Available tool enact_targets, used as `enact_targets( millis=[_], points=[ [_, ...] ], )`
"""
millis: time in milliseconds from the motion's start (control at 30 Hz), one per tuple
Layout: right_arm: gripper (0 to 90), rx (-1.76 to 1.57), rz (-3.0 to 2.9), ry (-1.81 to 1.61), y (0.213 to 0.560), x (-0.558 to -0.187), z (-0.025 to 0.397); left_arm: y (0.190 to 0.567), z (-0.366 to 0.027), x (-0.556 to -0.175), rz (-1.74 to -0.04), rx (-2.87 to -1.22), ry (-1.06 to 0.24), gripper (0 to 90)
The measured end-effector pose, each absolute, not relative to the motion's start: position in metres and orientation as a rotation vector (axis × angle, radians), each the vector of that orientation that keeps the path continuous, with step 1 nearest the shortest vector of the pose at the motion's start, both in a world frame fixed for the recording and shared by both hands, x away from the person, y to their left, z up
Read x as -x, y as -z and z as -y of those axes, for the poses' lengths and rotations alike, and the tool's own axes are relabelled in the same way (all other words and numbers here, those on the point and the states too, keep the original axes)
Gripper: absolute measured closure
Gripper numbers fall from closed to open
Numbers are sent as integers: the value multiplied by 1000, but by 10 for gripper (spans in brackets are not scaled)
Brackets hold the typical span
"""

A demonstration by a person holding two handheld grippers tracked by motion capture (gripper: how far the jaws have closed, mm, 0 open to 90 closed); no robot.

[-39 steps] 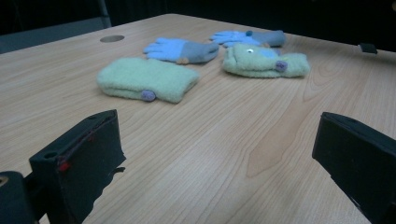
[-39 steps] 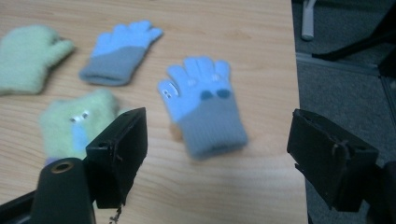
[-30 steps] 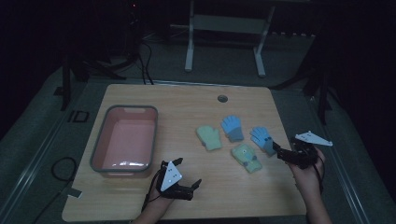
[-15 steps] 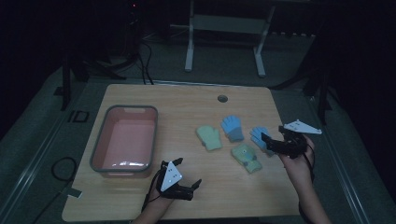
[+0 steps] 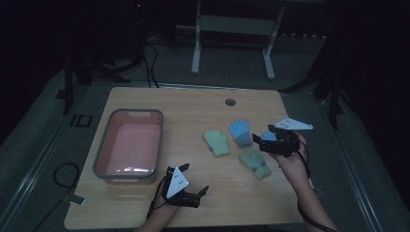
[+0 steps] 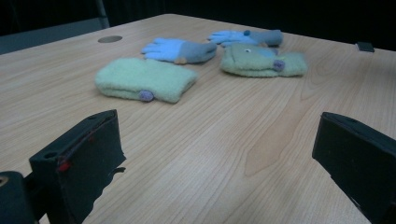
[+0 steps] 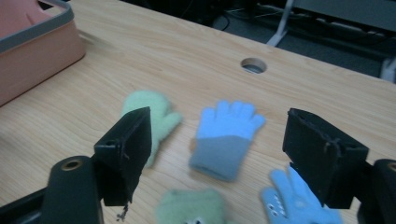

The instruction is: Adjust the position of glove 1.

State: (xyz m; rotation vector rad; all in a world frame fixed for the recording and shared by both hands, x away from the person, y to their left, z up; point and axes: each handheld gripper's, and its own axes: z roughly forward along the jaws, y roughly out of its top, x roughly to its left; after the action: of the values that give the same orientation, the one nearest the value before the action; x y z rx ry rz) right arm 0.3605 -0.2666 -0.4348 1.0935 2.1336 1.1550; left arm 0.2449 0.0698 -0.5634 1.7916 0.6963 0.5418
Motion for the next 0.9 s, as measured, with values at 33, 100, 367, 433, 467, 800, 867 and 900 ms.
enact_targets(
  millis=[33,100,367,433,467,800,867,900],
  points=[
    [240,-1093,-2141,-1160,436,-363,264,563,-70,-245,-696,-1792,-542,18],
    [243,-1085,-2162,-1167,438,-366,257,563,-70,-245,-695,-1793,-543,18],
    [290,-1042,-2241,-1177,454,-379,228,563,-70,-245,-694,-1793,-543,19],
    [300,-1035,-2257,-1173,458,-383,221,563,-70,-245,-693,-1793,-542,18],
    [308,-1031,-2268,-1167,460,-385,217,563,-70,-245,-693,-1793,-542,19],
    [426,-990,-2381,-1137,485,-402,189,563,-70,-245,-691,-1793,-540,19],
    [440,-984,-2397,-1132,490,-405,185,563,-69,-244,-689,-1793,-544,19],
    [457,-982,-2404,-1135,492,-407,183,563,-69,-244,-687,-1794,-546,19]
  ],
)
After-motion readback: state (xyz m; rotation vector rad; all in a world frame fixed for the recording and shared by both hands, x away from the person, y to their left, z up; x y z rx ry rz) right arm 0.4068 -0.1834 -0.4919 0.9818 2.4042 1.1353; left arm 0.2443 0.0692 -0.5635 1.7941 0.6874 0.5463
